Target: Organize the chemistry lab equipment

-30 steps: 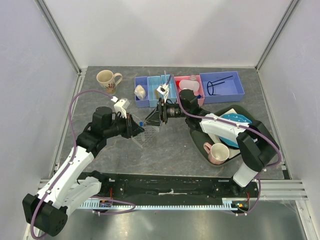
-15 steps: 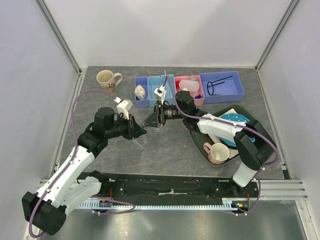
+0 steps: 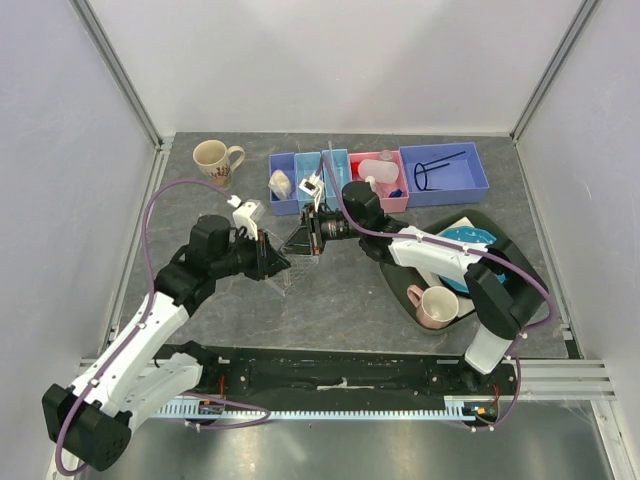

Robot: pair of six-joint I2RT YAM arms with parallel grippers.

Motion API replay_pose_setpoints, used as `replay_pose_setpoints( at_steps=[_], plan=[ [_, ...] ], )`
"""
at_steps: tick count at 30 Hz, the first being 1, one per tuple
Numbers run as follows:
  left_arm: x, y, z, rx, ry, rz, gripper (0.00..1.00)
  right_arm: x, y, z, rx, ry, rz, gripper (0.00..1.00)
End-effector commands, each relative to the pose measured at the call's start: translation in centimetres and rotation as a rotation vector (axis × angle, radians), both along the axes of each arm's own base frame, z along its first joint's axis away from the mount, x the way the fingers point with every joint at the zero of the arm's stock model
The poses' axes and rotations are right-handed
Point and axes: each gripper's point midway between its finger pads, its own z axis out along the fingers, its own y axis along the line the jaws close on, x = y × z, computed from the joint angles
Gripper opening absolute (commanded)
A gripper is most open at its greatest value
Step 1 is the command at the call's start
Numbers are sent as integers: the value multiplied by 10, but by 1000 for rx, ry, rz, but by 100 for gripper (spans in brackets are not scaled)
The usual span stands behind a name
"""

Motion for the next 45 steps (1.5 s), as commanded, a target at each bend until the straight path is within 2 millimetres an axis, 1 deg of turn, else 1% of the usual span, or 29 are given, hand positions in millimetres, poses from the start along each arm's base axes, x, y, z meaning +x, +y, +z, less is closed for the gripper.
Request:
replay_pose_setpoints(
  at_steps=[1, 5, 6, 7, 8, 9, 10, 11, 12, 13, 15, 20, 21, 26, 27, 28, 31, 32, 33, 35, 37, 39, 41, 42, 43, 44, 45],
  plan=[
    [15, 4, 34, -9, -141, 41, 7, -4, 6, 9, 9, -46, 30, 14],
    [14, 3, 30, -20, -116, 43, 16, -5, 5, 13, 19, -56, 31, 10],
    [12, 1, 28, -28, -96, 42, 23, -5, 5, 14, 21, -61, 32, 10],
    [11, 1, 26, -31, -85, 42, 28, -4, 4, 14, 21, -64, 26, 10],
    [9, 0, 24, -37, -78, 36, 42, -2, 4, 16, 24, -68, 21, 9],
    [8, 0, 21, -41, -64, 38, 57, -2, 3, 16, 26, -70, 20, 9],
    [7, -1, 20, -45, -62, 34, 61, -1, 3, 17, 27, -68, 16, 9],
    [6, -2, 19, -50, -60, 31, 62, 1, 2, 17, 28, -69, 12, 9],
    [6, -1, 18, -54, -61, 34, 68, 2, 1, 17, 29, -67, 8, 9],
    [4, -1, 19, -62, -68, 35, 69, 3, 0, 18, 31, -65, 4, 9],
    [5, 1, 19, -64, -81, 51, 74, 7, -3, 19, 35, -67, -7, 8],
    [5, 10, 32, -72, -139, 96, 83, 17, -9, 21, 44, -62, -32, 8],
    [7, 12, 32, -70, -144, 112, 86, 19, -11, 21, 48, -65, -36, 8],
    [6, 16, 32, -68, -153, 131, 92, 31, -20, 24, 59, -63, -69, 8],
    [5, 16, 31, -70, -151, 135, 97, 31, -21, 23, 61, -61, -71, 8],
    [5, 17, 30, -71, -148, 143, 100, 32, -22, 24, 64, -62, -73, 8],
    [6, 26, 25, -69, -129, 211, 100, 36, -25, 26, 70, -83, -84, 8],
    [6, 27, 23, -67, -128, 216, 99, 36, -28, 23, 66, -92, -88, 8],
    [5, 29, 24, -73, -134, 225, 99, 36, -29, 25, 68, -113, -94, 8],
    [3, 31, 25, -78, -135, 240, 100, 42, -32, 19, 54, -170, -124, 8],
    [4, 38, 20, -60, -127, 277, 100, 45, -33, 18, 47, -221, -132, 8],
    [4, 45, 14, -41, -107, 323, 99, 49, -33, 13, 27, -249, -147, 8],
    [5, 51, 8, -30, -77, 371, 99, 55, -30, 10, 1, -328, -161, 8],
    [5, 59, 4, -4, -59, 415, 99, 55, -30, 4, -26, -338, -161, 8],
    [5, 63, 3, 5, -49, 441, 99, 50, -25, 4, -36, -370, -148, 8],
    [4, 65, 5, 1, -36, 460, 99, 52, -23, 4, -51, -426, -144, 8],
    [7, 75, 5, 25, -42, 514, 99, 52, -22, -1, -81, -446, -145, 8]
  ],
)
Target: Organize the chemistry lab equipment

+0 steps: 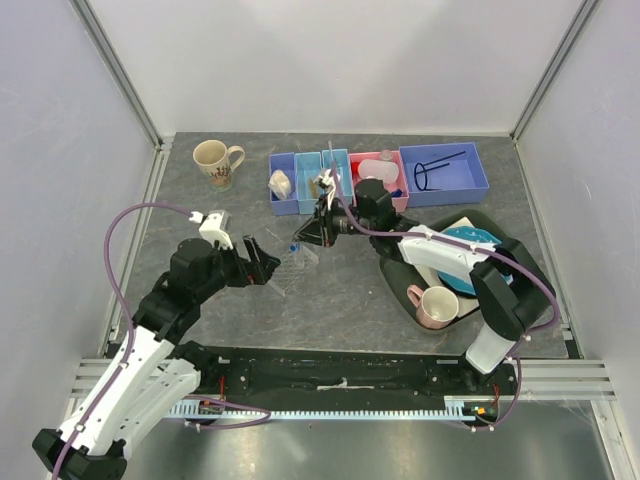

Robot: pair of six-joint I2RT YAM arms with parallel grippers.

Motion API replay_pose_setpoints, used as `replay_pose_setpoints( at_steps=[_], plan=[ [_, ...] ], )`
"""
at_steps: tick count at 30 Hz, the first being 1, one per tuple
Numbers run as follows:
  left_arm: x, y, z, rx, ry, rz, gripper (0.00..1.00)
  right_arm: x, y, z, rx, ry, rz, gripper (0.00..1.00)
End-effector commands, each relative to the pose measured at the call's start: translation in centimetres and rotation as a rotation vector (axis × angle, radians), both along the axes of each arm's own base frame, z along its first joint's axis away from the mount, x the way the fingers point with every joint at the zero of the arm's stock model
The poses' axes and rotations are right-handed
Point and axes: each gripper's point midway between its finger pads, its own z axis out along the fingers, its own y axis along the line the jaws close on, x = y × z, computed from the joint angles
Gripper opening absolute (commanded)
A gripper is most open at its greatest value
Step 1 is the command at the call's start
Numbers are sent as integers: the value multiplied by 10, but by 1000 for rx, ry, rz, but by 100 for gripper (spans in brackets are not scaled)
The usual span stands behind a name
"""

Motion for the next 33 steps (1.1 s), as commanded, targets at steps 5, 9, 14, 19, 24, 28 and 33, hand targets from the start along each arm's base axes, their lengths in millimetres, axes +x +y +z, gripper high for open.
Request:
replay_pose_setpoints(
  at_steps=[5, 9, 14, 19, 24, 28, 33],
  plan=[
    [-2, 49, 7, 51, 37, 279, 99, -10, 22, 6, -128, -376, 28, 9],
    [-11, 61, 25, 26, -31, 318, 99, -12, 29, -7, -175, -445, 42, 9],
    [-19, 67, 27, 8, -56, 334, 99, -9, 37, -19, -188, -466, 31, 9],
    [-21, 68, 24, 1, -50, 340, 99, -1, 42, -25, -201, -485, 15, 10],
    [-20, 68, 22, 1, -44, 339, 99, 8, 50, -33, -208, -478, 10, 10],
    [-22, 67, 22, 3, -44, 332, 99, 13, 55, -37, -216, -480, 9, 10],
    [-22, 67, 21, 7, -42, 328, 99, 16, 56, -49, -238, -467, 14, 11]
  ],
)
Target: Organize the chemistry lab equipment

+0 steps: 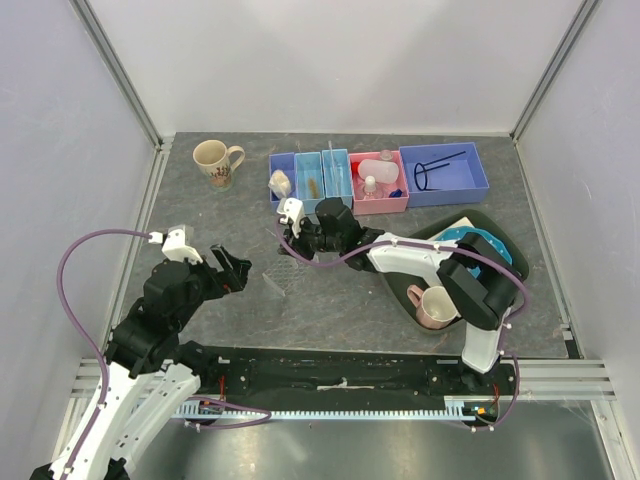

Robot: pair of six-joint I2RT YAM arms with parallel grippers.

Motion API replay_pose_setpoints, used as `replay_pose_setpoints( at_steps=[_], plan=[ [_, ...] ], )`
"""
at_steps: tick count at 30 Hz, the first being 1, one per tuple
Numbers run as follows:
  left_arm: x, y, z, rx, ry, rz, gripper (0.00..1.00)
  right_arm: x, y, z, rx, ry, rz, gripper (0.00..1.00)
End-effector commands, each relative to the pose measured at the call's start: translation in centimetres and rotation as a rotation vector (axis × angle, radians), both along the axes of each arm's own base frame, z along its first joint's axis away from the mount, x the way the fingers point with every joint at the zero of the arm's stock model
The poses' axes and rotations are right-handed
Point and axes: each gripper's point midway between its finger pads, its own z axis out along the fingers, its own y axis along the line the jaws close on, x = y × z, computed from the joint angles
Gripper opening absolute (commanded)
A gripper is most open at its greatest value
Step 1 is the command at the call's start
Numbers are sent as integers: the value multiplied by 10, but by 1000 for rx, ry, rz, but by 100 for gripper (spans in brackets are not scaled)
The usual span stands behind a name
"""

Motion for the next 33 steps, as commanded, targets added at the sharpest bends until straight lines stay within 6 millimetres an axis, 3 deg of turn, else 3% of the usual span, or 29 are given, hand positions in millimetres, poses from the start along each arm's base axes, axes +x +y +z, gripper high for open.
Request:
replay_pose_setpoints(
  at_steps=[1, 11, 33],
  plan=[
    [0, 3, 6, -27, -13, 30, 99, 9, 13, 15, 39, -55, 8, 10],
    [0, 1, 4, -25, -8, 20, 99, 7, 7, -1, 8, -75, 18, 12],
    [-1, 0, 1, -31, -1, 14, 99, 11, 4, -11, 25, -41, 20, 14]
  ],
)
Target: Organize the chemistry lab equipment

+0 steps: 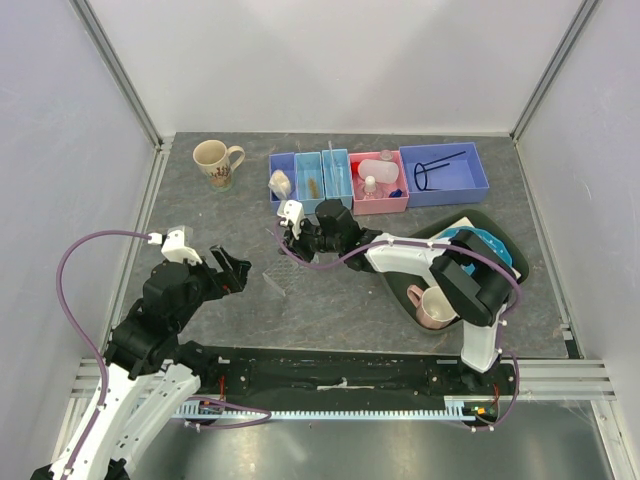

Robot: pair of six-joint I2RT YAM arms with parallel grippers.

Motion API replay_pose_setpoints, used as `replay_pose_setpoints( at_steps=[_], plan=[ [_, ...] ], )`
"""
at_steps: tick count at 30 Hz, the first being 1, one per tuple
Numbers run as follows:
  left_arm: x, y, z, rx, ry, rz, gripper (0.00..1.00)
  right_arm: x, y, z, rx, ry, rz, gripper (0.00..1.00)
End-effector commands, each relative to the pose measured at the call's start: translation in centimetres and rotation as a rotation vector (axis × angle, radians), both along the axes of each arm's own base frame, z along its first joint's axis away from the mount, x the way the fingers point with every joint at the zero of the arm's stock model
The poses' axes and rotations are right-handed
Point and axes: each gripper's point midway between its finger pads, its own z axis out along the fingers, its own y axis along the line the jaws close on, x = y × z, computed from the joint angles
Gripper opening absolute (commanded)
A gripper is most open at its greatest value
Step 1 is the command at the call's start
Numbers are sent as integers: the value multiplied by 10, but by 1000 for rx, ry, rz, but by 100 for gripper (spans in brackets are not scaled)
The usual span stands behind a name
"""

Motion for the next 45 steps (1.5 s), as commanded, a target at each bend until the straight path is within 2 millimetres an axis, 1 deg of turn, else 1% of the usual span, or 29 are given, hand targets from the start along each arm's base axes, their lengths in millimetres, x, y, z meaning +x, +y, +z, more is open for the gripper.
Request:
replay_pose_setpoints(
  at_steps=[1, 7, 8, 10, 11, 12, 15, 19, 23, 26, 31, 33, 36, 37, 38, 40, 41, 42, 45],
  plan=[
    [0, -1, 1, -31, -3, 13, 99, 2, 4, 2, 33, -12, 17, 14],
    [1, 0, 2, -33, -3, 17, 99, 1, 5, 2, 40, -9, 23, 14],
    [1, -1, 2, -33, -4, 15, 99, -1, 4, 0, 36, -5, 27, 15],
    [1, -2, 3, -35, -7, 11, 99, -2, 2, 2, 40, -11, 33, 15],
    [1, -2, 2, -34, -4, 12, 99, -3, -1, -1, 36, -5, 35, 16],
    [2, -2, 3, -35, -7, 11, 99, -4, -1, 3, 41, -12, 38, 16],
    [2, -2, 3, -38, -7, 10, 99, -5, -6, 4, 39, -18, 44, 17],
    [1, -4, 2, -41, -6, 2, 99, -7, -9, 5, 34, -17, 62, 20],
    [0, -5, 1, -47, -7, -1, 99, -11, -9, 6, 35, -11, 79, 27],
    [-1, -4, 3, -53, -16, -1, 99, -12, -10, 8, 36, -14, 85, 29],
    [-2, -5, 3, -55, -16, -5, 99, -12, -12, 16, 38, -32, 84, 29],
    [-2, -5, 2, -57, -14, -8, 99, -13, -13, 15, 33, -32, 85, 29],
    [-2, -7, 2, -59, -13, -15, 99, -18, -15, 19, 36, -33, 108, 30],
    [-3, -8, 2, -63, -11, -20, 99, -19, -14, 22, 40, -36, 116, 31],
    [-2, -9, 0, -63, -8, -27, 100, -21, -14, 30, 50, -44, 127, 35],
    [-3, -17, -1, -70, -4, -67, 100, -27, -13, 36, 53, -29, 155, 37],
    [-3, -19, -4, -71, 5, -78, 99, -27, -13, 46, 63, -39, 162, 38],
    [-3, -24, -7, -75, 21, -105, 99, -31, -14, 47, 56, -27, 173, 38],
    [-1, -34, -9, -86, 36, -147, 99, -35, -19, 60, 55, -25, 183, 39]
  ],
)
